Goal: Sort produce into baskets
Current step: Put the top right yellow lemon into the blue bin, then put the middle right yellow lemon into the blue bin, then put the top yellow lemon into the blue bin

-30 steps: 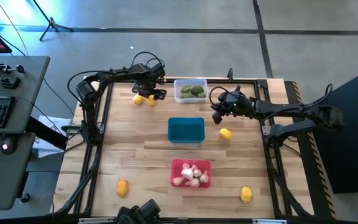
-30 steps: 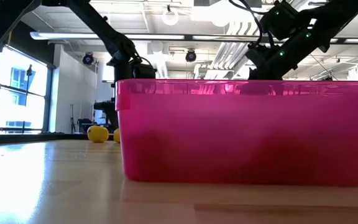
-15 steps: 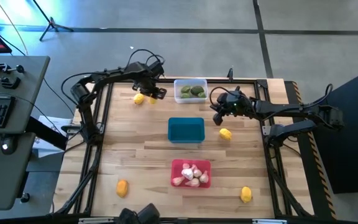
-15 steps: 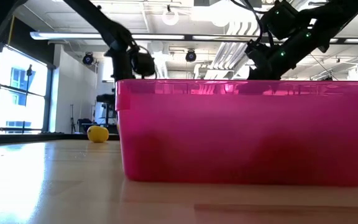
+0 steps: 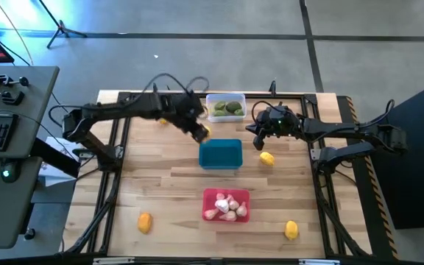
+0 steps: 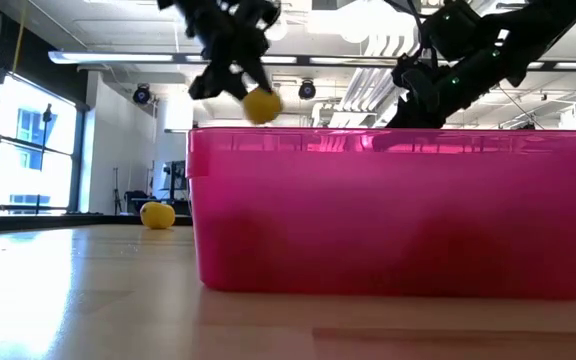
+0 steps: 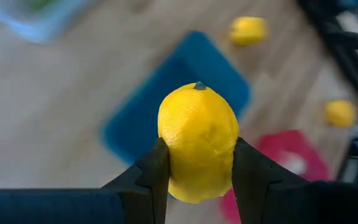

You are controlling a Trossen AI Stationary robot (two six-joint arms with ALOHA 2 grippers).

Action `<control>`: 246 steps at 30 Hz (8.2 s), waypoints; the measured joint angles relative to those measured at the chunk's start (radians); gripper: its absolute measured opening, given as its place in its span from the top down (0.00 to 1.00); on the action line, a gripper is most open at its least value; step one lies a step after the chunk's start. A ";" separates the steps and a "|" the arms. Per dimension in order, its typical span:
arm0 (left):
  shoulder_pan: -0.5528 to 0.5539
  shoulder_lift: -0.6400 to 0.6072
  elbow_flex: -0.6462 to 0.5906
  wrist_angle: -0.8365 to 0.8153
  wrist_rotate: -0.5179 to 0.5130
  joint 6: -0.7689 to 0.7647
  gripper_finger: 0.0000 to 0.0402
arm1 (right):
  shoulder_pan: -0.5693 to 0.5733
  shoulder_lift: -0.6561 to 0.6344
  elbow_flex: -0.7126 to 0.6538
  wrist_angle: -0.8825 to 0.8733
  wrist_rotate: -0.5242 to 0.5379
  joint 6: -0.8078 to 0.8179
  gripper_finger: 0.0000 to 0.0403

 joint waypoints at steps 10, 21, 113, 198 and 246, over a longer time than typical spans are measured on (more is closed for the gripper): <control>-0.197 0.158 0.000 0.093 -0.204 -0.346 0.73 | -0.052 0.000 0.000 0.001 -0.018 0.007 1.00; -0.171 0.314 0.000 0.124 -0.221 -0.487 0.73 | -0.059 0.000 0.000 -0.026 -0.021 0.025 1.00; 0.108 -0.356 -0.800 0.833 -0.216 0.040 1.00 | 0.272 0.229 0.092 -0.671 0.037 0.426 0.70; 0.456 -0.557 -0.704 0.200 -0.191 0.153 0.82 | -0.049 0.666 0.798 -0.272 -0.066 0.033 1.00; 0.610 -0.193 -0.631 0.313 -0.063 0.377 0.68 | -0.155 0.441 0.634 -0.255 0.011 0.021 1.00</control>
